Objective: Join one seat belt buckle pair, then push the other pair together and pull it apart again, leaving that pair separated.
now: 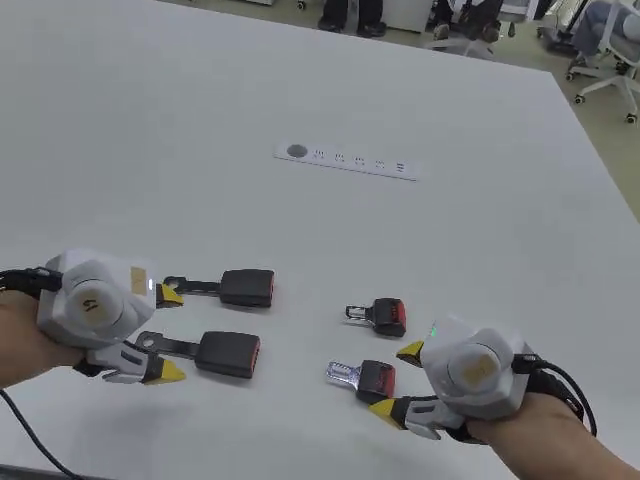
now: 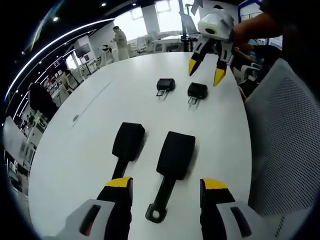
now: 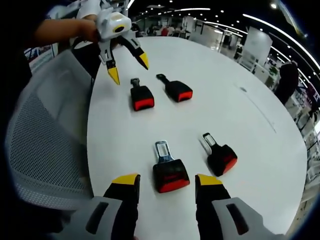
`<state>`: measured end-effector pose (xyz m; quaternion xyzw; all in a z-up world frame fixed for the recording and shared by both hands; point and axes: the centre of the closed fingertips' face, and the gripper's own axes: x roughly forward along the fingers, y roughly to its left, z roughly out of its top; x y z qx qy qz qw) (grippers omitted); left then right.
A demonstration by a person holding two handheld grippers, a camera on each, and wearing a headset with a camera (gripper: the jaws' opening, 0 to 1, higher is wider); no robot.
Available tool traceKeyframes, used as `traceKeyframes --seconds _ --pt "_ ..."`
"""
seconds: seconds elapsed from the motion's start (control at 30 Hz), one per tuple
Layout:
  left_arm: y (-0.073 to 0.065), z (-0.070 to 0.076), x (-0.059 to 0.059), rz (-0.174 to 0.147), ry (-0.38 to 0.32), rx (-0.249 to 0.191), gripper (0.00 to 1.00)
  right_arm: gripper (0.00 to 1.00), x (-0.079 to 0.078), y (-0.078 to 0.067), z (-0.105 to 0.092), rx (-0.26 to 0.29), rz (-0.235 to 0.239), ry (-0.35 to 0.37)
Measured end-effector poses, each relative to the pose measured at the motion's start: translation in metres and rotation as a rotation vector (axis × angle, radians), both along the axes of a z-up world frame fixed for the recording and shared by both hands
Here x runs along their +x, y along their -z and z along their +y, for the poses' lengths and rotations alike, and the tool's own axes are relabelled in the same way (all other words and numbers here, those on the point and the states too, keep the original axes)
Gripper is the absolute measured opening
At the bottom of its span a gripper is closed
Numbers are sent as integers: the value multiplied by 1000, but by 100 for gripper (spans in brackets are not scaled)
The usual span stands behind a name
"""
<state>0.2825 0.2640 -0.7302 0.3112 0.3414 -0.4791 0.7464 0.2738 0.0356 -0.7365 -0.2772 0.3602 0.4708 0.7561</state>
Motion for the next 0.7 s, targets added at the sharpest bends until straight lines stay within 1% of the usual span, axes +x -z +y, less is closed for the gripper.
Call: traceKeyframes --seconds 0.07,0.13,0.2,0.3,0.37,0.57,0.67,0.7 --pt "2 -6 2 6 31 12 55 42 2 2 1 -8 8 -12" --pt "7 -10 2 21 63 28 54 42 4 5 0 -20 14 -25" --pt "11 -15 1 43 98 36 54 42 3 11 0 -32 32 -43" --pt "16 -21 2 59 123 41 53 41 2 15 -1 -50 43 -63" --pt "15 -25 3 65 142 50 52 41 3 19 -2 -65 42 -72" --pt "23 -30 6 81 180 63 48 40 6 25 -2 -72 60 -88" --pt "29 -33 7 90 195 64 46 34 7 30 0 -84 68 -127" --pt "31 -34 8 89 200 66 45 33 6 30 0 -90 68 -138"
